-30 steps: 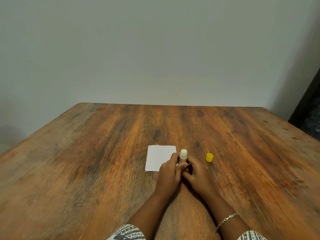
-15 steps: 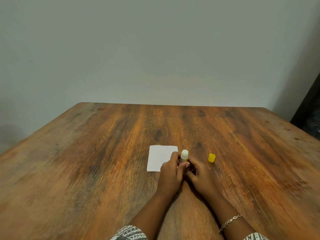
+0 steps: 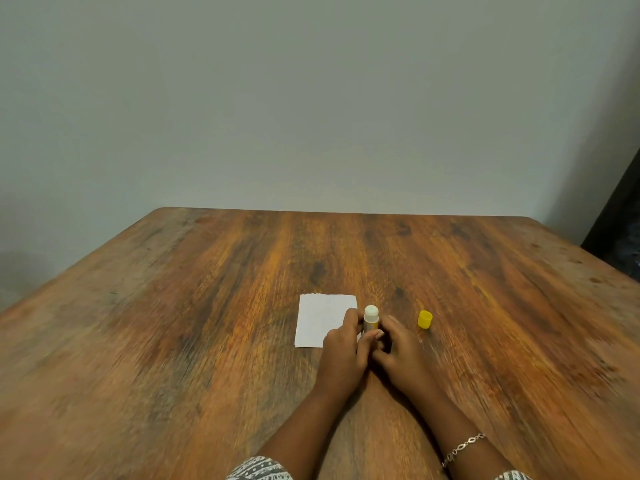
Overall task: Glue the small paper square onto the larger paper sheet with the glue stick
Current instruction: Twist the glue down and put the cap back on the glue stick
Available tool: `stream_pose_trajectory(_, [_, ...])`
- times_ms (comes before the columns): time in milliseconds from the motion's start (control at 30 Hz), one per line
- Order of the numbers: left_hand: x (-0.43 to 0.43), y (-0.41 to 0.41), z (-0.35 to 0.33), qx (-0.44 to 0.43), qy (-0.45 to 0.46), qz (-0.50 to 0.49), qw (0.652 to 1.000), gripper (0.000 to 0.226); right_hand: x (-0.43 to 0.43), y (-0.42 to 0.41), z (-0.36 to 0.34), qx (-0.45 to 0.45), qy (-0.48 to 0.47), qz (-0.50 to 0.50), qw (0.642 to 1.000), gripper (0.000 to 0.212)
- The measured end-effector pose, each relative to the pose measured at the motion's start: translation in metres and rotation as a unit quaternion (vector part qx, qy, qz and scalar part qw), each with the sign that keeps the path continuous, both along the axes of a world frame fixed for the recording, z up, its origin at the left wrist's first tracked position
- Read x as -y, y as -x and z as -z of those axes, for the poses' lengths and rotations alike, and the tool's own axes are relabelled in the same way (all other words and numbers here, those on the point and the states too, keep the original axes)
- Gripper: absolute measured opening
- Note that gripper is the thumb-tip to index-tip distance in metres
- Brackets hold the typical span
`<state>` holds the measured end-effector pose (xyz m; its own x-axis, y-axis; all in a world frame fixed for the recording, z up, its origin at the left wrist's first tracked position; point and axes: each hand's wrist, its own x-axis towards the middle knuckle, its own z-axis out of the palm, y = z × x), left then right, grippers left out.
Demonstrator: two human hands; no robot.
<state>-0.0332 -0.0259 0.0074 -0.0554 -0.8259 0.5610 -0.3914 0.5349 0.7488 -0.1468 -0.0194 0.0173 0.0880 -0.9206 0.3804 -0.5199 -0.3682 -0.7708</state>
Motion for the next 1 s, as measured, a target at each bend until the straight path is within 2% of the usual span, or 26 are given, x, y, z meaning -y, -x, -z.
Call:
stream_pose_trajectory(67, [-0.0008, 0.0000, 0.0001, -0.004, -0.004, 0.000, 1.000, 0.026, 0.0005, 0.0002, 0.0019, -0.009, -0.004, 0.004, 1.000, 0.027])
stream_pose_trajectory(233, [-0.0012, -0.0012, -0.0018, -0.014, -0.004, -0.006, 1.000, 0.032, 0.0008, 0.0015, 0.0004, 0.000, -0.019, -0.017, 1.000, 0.043])
stream_pose_trajectory(367, [-0.0013, -0.0001, -0.0012, 0.003, -0.007, -0.001, 1.000, 0.029, 0.0012, -0.0006, -0.0013, -0.004, -0.012, -0.005, 1.000, 0.033])
stream_pose_trajectory(533, [-0.0007, -0.0006, -0.0015, -0.005, -0.007, -0.006, 1.000, 0.030, 0.0011, 0.0015, 0.0009, -0.004, -0.008, -0.020, 1.000, 0.044])
stream_pose_trajectory(767, [-0.0021, -0.0009, -0.0024, 0.004, -0.010, -0.002, 1.000, 0.033, 0.0014, -0.0001, -0.0015, -0.002, 0.011, -0.009, 1.000, 0.042])
stream_pose_trajectory(867, [-0.0023, -0.0003, -0.0024, 0.001, -0.007, -0.003, 1.000, 0.030, 0.0005, 0.0012, -0.0012, -0.008, -0.003, -0.020, 1.000, 0.035])
stream_pose_trajectory(1000, [-0.0013, -0.0010, -0.0036, 0.002, -0.009, -0.004, 1.000, 0.031, 0.0019, 0.0034, -0.0014, 0.011, -0.023, -0.034, 0.999, 0.040])
